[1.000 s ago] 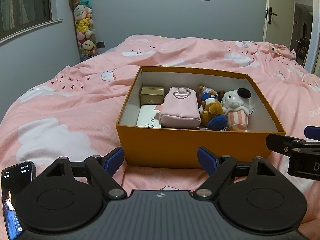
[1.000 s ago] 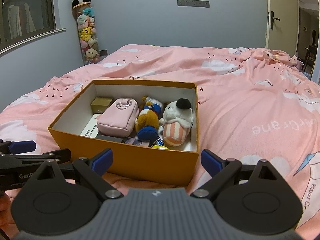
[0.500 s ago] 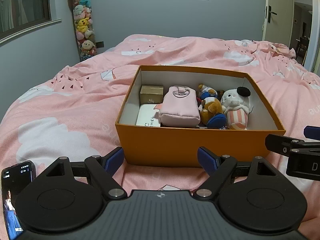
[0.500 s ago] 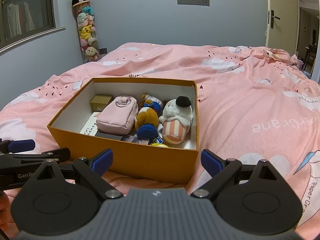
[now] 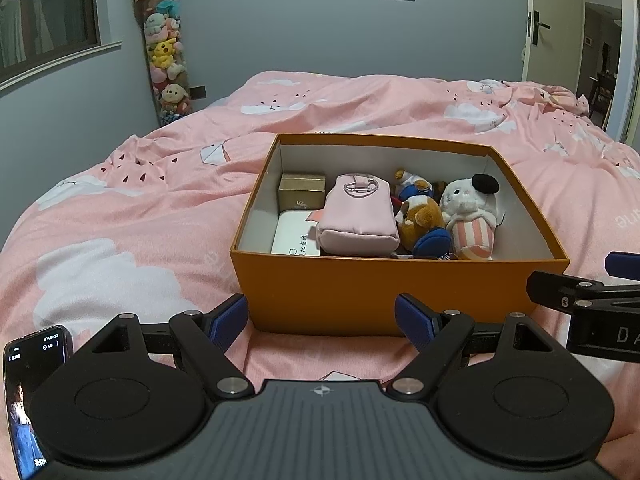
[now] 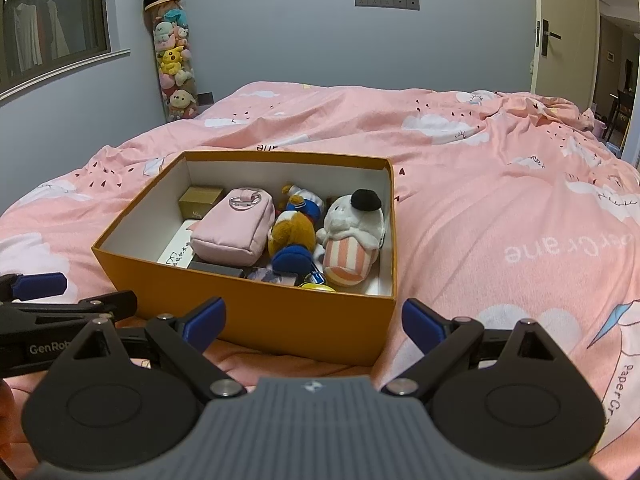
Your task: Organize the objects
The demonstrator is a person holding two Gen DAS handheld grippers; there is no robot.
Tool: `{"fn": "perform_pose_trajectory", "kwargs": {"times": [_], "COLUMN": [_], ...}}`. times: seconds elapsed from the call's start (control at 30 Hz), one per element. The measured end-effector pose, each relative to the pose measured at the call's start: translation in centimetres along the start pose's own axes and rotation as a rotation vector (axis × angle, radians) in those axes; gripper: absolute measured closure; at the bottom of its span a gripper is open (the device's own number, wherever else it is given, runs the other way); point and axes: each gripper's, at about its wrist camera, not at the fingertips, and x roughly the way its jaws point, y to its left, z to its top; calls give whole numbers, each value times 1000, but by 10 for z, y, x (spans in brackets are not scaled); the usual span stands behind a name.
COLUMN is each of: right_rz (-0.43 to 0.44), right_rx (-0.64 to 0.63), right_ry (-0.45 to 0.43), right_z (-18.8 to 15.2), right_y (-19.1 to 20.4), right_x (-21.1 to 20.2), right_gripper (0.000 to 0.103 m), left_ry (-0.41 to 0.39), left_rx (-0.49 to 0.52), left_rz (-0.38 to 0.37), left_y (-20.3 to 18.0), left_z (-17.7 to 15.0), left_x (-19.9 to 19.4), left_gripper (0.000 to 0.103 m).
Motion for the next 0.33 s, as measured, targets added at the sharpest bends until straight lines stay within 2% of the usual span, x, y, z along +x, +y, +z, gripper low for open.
{"fn": "perform_pose_trajectory", "kwargs": {"times": [0.33], "right_rz": [0], "right_rx": [-1], "right_ry": [1], "right_z": [0], "right_y": [0], "right_x": [0], "right_gripper": [8], "left_ry": [-6], "left_rx": [11], "left_rz": [3], "left_y": [-1], "left_z": [0], "left_x": [-1], "left_gripper": [6]}}
